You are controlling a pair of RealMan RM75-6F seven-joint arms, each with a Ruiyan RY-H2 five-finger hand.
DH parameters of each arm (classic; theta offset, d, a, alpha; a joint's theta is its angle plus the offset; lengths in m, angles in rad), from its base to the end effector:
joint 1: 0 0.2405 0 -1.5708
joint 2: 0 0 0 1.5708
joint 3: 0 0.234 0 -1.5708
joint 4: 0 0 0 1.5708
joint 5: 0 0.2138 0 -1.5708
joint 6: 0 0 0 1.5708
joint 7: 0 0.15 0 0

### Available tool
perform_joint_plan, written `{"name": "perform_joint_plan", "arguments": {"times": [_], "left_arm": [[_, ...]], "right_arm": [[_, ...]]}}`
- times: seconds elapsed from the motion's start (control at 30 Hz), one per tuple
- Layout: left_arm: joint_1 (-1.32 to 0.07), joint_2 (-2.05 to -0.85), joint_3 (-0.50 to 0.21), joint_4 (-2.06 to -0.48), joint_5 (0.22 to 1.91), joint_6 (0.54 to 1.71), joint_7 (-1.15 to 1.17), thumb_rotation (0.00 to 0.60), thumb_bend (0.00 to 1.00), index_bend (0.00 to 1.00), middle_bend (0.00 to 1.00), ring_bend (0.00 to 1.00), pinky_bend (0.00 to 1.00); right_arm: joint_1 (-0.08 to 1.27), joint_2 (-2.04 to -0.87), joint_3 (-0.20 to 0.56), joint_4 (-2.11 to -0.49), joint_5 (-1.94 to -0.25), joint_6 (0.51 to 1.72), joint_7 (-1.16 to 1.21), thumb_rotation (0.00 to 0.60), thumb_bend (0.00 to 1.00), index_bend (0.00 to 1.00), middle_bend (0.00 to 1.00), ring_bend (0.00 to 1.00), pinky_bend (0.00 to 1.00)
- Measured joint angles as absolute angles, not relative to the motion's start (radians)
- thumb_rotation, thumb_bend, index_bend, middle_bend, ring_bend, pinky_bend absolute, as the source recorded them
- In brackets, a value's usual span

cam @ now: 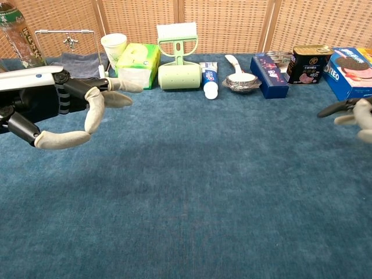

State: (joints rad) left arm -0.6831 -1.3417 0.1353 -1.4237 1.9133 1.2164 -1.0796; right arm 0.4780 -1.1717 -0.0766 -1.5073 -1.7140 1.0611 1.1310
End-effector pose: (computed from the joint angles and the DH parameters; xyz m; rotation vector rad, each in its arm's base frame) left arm -0.1612 0.2536 0.0140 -2.0852 -1.8125 -1.4864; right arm -0.2441 -0.2472 0.0579 1.5313 -2.0073 1.2828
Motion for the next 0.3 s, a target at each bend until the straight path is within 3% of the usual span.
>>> {"name": "perform_joint_plan", "arguments": {"times": [0.3], "left_arm": [[-0.696, -1.345, 0.151, -1.456, 1.898, 1.229, -1.058, 0.600, 0.45, 0.63, 0.00, 0.00, 0.00]], "right_arm": [[0.516, -1.216, -0.092, -1.502, -1.721, 1.038, 1.132, 0.600, 0.39, 0.68, 0.21, 0.08, 0.08]]}}
